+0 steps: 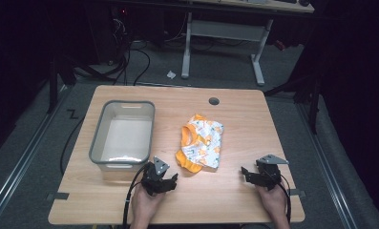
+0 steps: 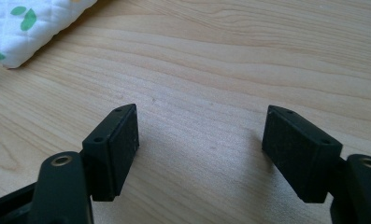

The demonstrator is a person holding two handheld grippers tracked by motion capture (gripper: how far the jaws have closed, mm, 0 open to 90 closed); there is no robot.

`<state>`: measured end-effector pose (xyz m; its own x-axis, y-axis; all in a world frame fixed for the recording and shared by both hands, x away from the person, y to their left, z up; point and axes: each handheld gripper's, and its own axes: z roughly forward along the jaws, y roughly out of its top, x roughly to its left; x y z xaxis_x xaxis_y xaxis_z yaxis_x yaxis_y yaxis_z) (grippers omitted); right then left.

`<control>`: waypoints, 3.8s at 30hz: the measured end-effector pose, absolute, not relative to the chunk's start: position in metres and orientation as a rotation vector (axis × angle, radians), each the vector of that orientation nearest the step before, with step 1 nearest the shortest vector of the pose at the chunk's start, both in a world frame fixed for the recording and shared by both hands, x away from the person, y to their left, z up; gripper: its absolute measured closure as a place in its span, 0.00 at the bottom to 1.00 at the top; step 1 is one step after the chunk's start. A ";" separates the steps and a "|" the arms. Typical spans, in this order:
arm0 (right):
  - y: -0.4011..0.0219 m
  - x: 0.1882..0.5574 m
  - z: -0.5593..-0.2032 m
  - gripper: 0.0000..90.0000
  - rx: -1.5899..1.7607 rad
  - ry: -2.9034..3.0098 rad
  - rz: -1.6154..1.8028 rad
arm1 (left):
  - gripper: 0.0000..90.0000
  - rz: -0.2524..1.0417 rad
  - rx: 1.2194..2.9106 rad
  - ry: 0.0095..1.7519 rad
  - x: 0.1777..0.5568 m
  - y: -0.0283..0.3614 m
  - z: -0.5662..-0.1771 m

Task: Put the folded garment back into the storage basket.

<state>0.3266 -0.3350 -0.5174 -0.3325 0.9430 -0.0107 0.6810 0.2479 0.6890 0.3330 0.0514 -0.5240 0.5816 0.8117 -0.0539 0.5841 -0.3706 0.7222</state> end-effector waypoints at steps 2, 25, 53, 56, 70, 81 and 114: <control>-0.335 0.327 -0.517 0.30 1.480 2.101 0.831 | 0.32 0.415 2.094 1.111 0.333 0.050 -0.524; -0.335 0.327 -0.517 0.31 1.481 2.101 0.830 | 0.28 0.391 2.113 1.129 0.331 0.042 -0.521; -0.335 0.327 -0.517 0.31 1.483 2.100 0.833 | 0.31 0.325 2.091 1.035 0.337 0.022 -0.495; -0.335 0.327 -0.517 0.31 1.483 2.100 0.833 | 0.33 0.319 2.086 1.021 0.339 0.021 -0.491; -0.335 0.327 -0.517 0.31 1.485 2.098 0.833 | 0.35 0.302 2.084 0.994 0.356 0.015 -0.475; -0.335 0.327 -0.517 0.31 1.487 2.098 0.833 | 0.33 0.319 2.095 0.968 0.375 -0.003 -0.462; -0.335 0.327 -0.517 0.31 1.488 2.097 0.831 | 0.31 0.314 2.086 1.065 0.452 -0.035 -0.472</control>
<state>0.3273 -0.3347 -0.5173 -0.3275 0.9448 -0.0074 0.6831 0.2421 0.6890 0.4517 -0.0347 -0.4721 0.6222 0.7743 -0.1155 0.5877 -0.3646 0.7223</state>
